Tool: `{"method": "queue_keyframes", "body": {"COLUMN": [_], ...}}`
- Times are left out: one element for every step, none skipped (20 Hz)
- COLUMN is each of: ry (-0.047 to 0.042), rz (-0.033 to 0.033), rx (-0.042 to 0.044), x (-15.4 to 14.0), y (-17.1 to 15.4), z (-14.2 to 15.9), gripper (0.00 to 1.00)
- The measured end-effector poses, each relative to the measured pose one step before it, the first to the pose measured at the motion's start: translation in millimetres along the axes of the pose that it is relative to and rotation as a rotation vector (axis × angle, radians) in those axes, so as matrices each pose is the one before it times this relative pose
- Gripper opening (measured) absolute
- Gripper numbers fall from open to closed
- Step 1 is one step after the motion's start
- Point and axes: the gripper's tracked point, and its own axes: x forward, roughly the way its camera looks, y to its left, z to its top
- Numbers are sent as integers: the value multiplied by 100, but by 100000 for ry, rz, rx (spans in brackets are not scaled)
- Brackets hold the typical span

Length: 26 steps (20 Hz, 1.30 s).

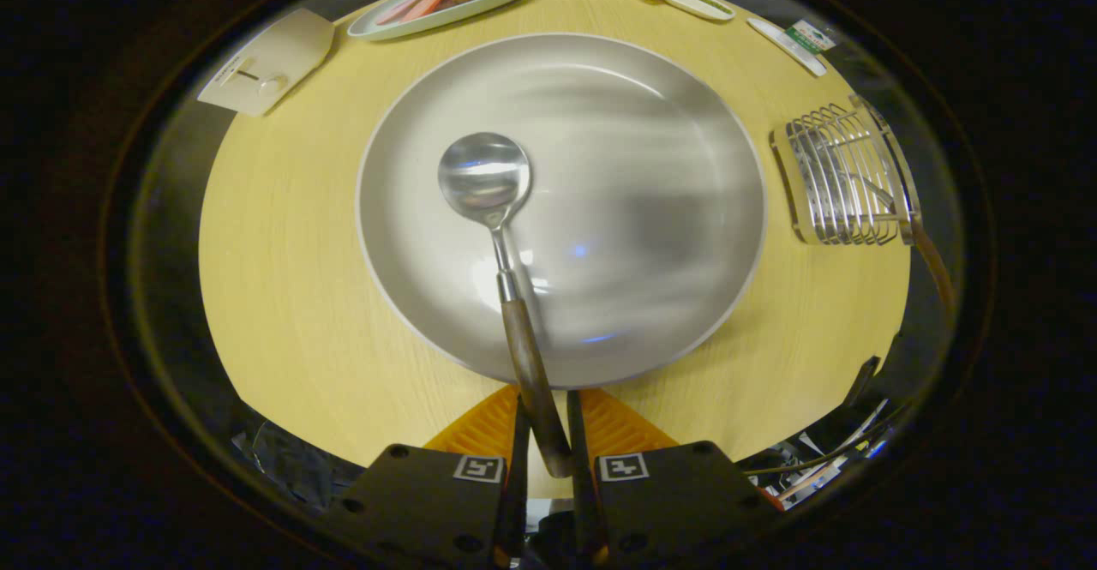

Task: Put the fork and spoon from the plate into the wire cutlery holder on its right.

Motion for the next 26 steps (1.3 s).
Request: {"method": "queue_keyframes", "body": {"ry": [-146,-66,155,3,-607,-456,-897,-790,-588,-634,-484,-531,-671,-533,-651,-580,-275,-130,-76,-430,-685,-959,-782,-925,-637,-704], "rz": [1778,-2116,-502,-246,-42,-216,-601,-828,-1147,-1036,-509,-594,-413,-292,-245,-249,-570,-605,-625,-293,42,262,82,49,1,221], "rx": [-975,-793,-982,-8,255,409,37,-393,-523,-385,-3,131,296,827,857,808,575,419,536,902,1274,1352,1510,1230,1277,977], "x": [-42,-22,-184,-168,-248,-248,-418,-447,-623,-554,-440,-516,-608,-627,-680,-492,-546,-544,-445,-447,-454,-548,-554,-421,-421,-440], "y": [563,-458,8,-66,66,-19,-142,-140,-182,-156,-137,-153,-151,-137,-180,-329,-366,-414,-469,-396,-316,-349,-439,-414,-401,-291], "z": [42,-47,-77,-23,99,71,157,87,125,93,47,39,94,-25,97,87,110,-61,110,-12,245,225,305,238,351,194], "gripper": [22,18,13,12,12,12,12,12,12,12,12,12,12,12,12,12,12,12,12,12,12,12,12,12,12,12]}}
